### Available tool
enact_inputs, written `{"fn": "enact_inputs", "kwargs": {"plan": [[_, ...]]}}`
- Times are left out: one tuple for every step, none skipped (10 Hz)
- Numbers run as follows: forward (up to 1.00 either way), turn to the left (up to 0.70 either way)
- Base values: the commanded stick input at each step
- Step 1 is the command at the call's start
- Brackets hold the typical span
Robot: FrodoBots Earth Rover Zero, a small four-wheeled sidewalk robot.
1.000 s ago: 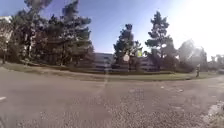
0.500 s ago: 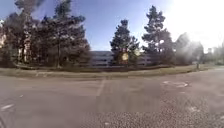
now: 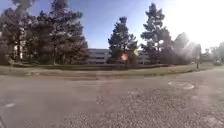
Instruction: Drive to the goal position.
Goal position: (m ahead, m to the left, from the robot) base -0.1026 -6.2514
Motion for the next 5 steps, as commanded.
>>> {"fn": "enact_inputs", "kwargs": {"plan": [[0.00,-0.04],[0.00,-0.58],[0.00,-0.70],[0.00,-0.70],[0.00,-0.70]]}}
